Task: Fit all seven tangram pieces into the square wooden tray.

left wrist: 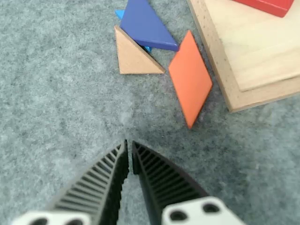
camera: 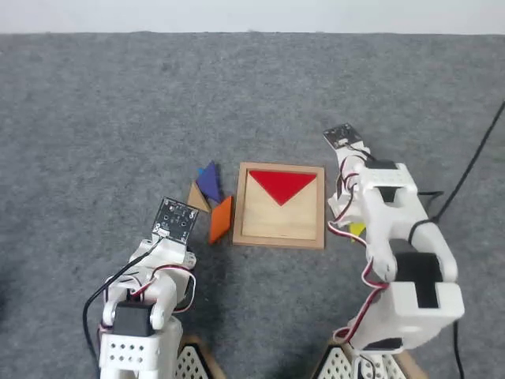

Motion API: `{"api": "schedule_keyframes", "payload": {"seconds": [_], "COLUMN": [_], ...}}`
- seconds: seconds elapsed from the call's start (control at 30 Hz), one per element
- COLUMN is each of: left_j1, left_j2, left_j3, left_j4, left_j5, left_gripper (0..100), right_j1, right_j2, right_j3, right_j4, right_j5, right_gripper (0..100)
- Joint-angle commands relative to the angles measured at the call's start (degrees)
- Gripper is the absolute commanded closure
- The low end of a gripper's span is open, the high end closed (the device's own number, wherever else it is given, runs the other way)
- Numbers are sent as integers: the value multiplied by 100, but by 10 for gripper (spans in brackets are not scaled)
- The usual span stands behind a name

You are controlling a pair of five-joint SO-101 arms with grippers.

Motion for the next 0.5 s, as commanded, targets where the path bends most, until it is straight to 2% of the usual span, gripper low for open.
{"api": "schedule_keyframes", "payload": {"seconds": [0.0, 0.1, 0.27, 0.47], "left_j1": [-18, -18, -18, -18], "left_j2": [-97, -97, -97, -97], "left_j3": [-66, -66, -66, -66], "left_j4": [18, 18, 18, 18], "left_j5": [44, 44, 44, 44], "left_gripper": [985, 985, 985, 985], "right_j1": [66, 92, 75, 84], "right_j2": [321, 453, 470, 470], "right_j3": [-492, -642, -642, -642], "right_j4": [127, 171, 347, 400], "right_j5": [-35, -35, -44, -193], "right_gripper": [593, 609, 705, 711]}}
